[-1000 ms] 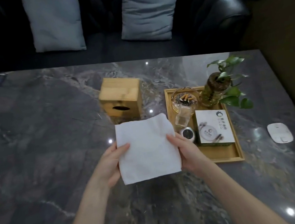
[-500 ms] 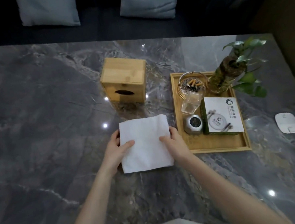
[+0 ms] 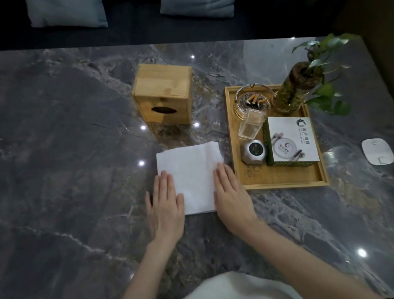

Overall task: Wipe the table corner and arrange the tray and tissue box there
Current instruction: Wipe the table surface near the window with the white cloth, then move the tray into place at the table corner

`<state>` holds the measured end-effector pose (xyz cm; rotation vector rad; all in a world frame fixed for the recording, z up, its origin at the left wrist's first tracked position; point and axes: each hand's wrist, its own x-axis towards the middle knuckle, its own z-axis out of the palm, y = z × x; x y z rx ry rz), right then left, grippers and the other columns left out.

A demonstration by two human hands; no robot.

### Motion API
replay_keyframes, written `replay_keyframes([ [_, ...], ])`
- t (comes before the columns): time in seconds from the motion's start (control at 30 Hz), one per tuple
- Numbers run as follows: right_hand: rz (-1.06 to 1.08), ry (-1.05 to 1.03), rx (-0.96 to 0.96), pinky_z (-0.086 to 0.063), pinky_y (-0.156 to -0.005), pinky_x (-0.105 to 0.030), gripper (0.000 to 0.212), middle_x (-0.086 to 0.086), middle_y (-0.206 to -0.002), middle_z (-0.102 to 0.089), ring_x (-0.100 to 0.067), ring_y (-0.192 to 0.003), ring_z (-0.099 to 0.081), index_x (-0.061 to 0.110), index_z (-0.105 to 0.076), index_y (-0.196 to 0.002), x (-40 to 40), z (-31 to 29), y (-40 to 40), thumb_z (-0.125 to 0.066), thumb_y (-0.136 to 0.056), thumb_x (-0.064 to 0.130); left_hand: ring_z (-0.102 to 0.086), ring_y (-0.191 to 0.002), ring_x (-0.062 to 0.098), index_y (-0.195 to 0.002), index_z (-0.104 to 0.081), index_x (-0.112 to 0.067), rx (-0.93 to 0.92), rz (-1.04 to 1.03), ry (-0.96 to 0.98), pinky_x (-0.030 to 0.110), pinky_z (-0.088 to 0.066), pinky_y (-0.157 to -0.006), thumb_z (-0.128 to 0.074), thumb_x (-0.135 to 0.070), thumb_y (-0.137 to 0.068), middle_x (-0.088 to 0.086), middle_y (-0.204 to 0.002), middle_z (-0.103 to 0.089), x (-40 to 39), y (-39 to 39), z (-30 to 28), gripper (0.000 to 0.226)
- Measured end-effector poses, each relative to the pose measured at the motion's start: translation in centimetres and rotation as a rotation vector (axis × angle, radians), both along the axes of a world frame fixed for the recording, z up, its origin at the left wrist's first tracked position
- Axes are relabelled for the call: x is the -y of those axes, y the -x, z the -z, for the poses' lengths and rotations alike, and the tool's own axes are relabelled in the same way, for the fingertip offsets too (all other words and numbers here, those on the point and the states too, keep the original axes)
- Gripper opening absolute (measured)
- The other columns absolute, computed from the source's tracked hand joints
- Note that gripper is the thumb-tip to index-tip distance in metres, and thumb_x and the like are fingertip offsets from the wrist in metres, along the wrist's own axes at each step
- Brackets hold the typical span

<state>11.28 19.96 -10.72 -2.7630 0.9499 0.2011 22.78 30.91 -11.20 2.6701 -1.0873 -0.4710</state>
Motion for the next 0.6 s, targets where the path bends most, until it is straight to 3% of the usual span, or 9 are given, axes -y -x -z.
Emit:
replay_keyframes([
  [0.1,0.021,0.015,-0.061,-0.011,-0.116,-0.043,0.052,-0.012,-0.142,-0.046,-0.026,-0.134,-0.039,0.004,-0.04,-0.136,0.1,0.5,0.8,-0.026,-0.091,0.028,-0.006,-0.143,0.014,-0.145,-0.006,-0.013,-0.001,0.028,-0.043,0.043,-0.007,-0.115,0.0,-0.043,-0.086,-0.001,-0.155,-0.005,-0.4,0.3,0.8,0.067],
  [0.17,0.007,-0.015,-0.107,0.009,-0.113,-0.042,0.056,-0.01,-0.149,-0.034,-0.024,-0.14,-0.027,0.007,-0.028,-0.142,0.5,0.3,1.0,-0.017,-0.094,0.033,-0.004,-0.144,0.014,-0.145,-0.004,-0.014,0.004,0.029,-0.073,0.044,-0.006,-0.115,0.002,-0.044,-0.085,-0.001,-0.156,-0.004,-0.3,0.4,0.8,0.068],
  [0.27,-0.076,-0.016,-0.133,0.022,-0.11,-0.043,0.061,-0.009,-0.156,-0.015,-0.022,-0.145,-0.007,0.008,-0.009,-0.146,1.0,-0.7,0.9,-0.005,-0.093,0.037,-0.004,-0.144,0.016,-0.146,-0.003,-0.013,0.003,0.031,-0.126,0.045,-0.007,-0.115,-0.006,-0.041,-0.09,0.001,-0.157,-0.003,0.2,0.4,-0.1,0.062],
  [0.37,-0.105,-0.022,-0.021,0.015,-0.11,-0.044,0.053,-0.008,-0.154,-0.025,-0.022,-0.144,-0.012,0.01,-0.022,-0.145,2.2,-1.8,1.0,-0.024,-0.097,0.033,-0.008,-0.144,0.019,-0.145,-0.009,-0.01,-0.034,0.003,-0.225,0.045,-0.013,-0.114,-0.026,-0.033,-0.095,0.005,-0.157,-0.007,1.6,0.3,-2.1,0.058],
  [0.43,-0.041,-0.025,0.116,0.006,-0.115,-0.046,0.041,-0.006,-0.142,-0.046,-0.022,-0.139,-0.027,0.012,-0.046,-0.132,3.4,-2.9,1.2,-0.034,-0.095,0.027,-0.03,-0.135,0.026,-0.138,-0.029,-0.007,-0.049,-0.028,-0.274,0.043,-0.028,-0.106,-0.031,-0.037,-0.094,0.013,-0.149,-0.029,3.5,0.6,-4.2,0.054],
  [0.5,0.099,-0.058,0.28,-0.019,-0.114,-0.047,0.029,-0.007,-0.125,-0.06,-0.025,-0.125,-0.045,0.011,-0.061,-0.112,5.0,-4.5,1.9,-0.041,-0.093,0.02,-0.052,-0.111,0.03,-0.12,-0.048,-0.008,-0.047,0.017,-0.248,0.039,-0.041,-0.087,-0.034,-0.036,-0.094,0.013,-0.125,-0.054,5.8,1.4,-6.1,0.041],
  [0.57,0.238,-0.098,0.439,-0.043,-0.092,-0.041,0.022,-0.01,-0.103,-0.065,-0.027,-0.101,-0.057,0.007,-0.065,-0.098,6.9,-6.2,3.1,-0.046,-0.091,0.014,-0.058,-0.09,0.027,-0.102,-0.057,-0.011,-0.098,0.06,-0.135,0.035,-0.04,-0.07,-0.036,-0.033,-0.094,0.01,-0.107,-0.064,8.1,2.5,-7.4,0.031],
  [0.6,0.307,-0.116,0.496,-0.045,-0.082,-0.038,0.02,-0.011,-0.098,-0.066,-0.026,-0.094,-0.057,0.006,-0.065,-0.096,8.0,-7.1,3.9,-0.047,-0.091,0.013,-0.058,-0.082,0.024,-0.092,-0.058,-0.013,-0.129,0.077,-0.07,0.033,-0.04,-0.064,-0.037,-0.032,-0.094,0.01,-0.099,-0.067,9.3,3.0,-7.8,0.029],
])
